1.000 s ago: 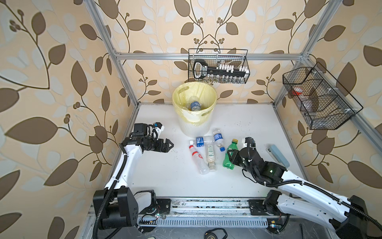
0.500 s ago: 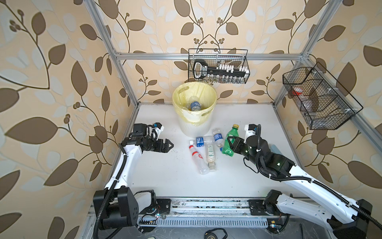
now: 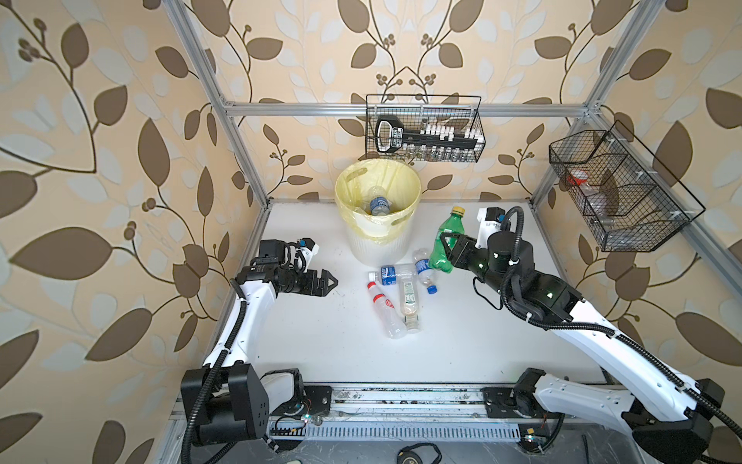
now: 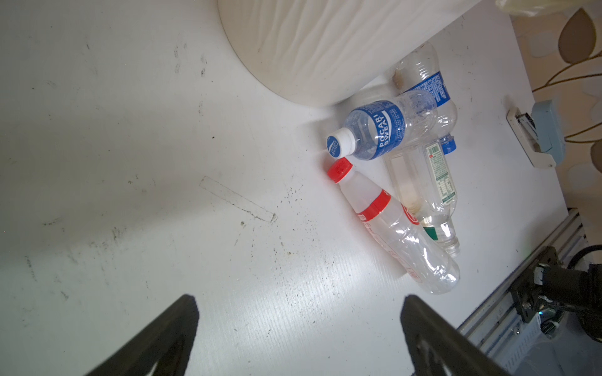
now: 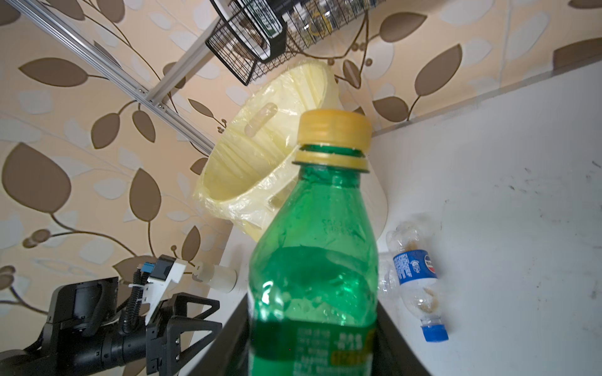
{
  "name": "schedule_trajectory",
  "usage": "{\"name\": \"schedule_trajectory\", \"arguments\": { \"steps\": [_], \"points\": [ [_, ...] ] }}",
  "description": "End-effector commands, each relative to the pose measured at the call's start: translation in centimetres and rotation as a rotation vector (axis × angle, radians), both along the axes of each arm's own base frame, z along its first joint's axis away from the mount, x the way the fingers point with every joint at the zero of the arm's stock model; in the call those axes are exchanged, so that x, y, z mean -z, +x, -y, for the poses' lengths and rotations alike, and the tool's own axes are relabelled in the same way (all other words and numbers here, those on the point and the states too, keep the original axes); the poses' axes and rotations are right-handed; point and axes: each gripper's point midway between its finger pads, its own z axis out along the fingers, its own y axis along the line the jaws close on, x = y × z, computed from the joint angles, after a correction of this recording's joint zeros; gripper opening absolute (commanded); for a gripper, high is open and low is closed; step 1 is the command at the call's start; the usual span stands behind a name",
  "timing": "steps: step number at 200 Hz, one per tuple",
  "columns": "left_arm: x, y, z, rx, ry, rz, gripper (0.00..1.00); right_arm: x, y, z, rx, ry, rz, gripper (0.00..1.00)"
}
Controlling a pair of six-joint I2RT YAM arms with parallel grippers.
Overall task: Throw the plastic bottles in the bin
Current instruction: Pick up the plastic bottle from the bottom-center of the table, then throw the plastic bottle into the trash bin.
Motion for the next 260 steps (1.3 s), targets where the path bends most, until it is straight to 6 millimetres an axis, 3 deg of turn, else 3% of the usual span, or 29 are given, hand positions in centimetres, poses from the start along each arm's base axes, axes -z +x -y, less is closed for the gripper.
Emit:
{"name": "schedule_trajectory", "arguments": {
  "steps": [1,7,16,34,38,117,142,164,182,207,243,251,260],
  "points": [
    [-0.9,0.1,-0.3,-0.010,0.003,0.031,0.99,-2.1,0.5,0.0,-0.022,-0.024,0.050,0.46],
    [-1.0,0.1,-0.3,-0.011,0.002,0.032,0.99,-1.9,0.7,-0.1,-0.027,-0.038,0.049,0.46],
    [-1.0,0.1,-0.3,-0.009,-0.001,0.031,0.99,-3.5,0.7,0.0,-0.033,-0.050,0.094,0.46],
    [-1.0,0.1,-0.2,-0.008,-0.003,0.030,0.99,-3.7,0.5,1.1,-0.002,-0.097,0.128,0.46],
    [-0.9,0.1,-0.2,-0.008,-0.003,0.029,0.99,-2.5,0.4,1.4,0.003,-0.116,0.114,0.46],
    [-0.8,0.1,-0.3,-0.008,-0.009,0.027,0.99,1.6,-4.8,6.1,0.058,-0.069,0.125,0.46],
    [-0.8,0.2,-0.3,-0.006,-0.011,0.026,0.99,2.4,-5.2,6.0,0.053,-0.063,0.109,0.46],
    [-0.8,0.2,-0.3,-0.008,-0.010,0.028,0.99,1.5,-4.6,4.6,0.029,-0.061,0.119,0.46],
    [-0.9,0.1,-0.4,-0.010,-0.004,0.029,0.99,-0.3,-3.4,2.9,0.000,-0.064,0.141,0.46],
    [-1.0,0.1,-0.5,-0.016,0.000,0.032,0.99,-4.2,-0.2,-1.0,-0.046,-0.063,0.181,0.46],
    [-1.8,-0.2,-0.3,-0.012,-0.015,0.048,0.99,-9.0,7.3,-7.0,-0.060,-0.026,0.227,0.46],
    [-1.9,-0.2,-0.3,-0.013,-0.017,0.050,0.99,-9.9,9.2,-8.0,-0.061,-0.020,0.233,0.50],
    [-2.0,-0.2,-0.3,-0.015,-0.016,0.052,0.99,-10.4,11.3,-9.2,-0.060,-0.027,0.230,0.65]
  ]
}}
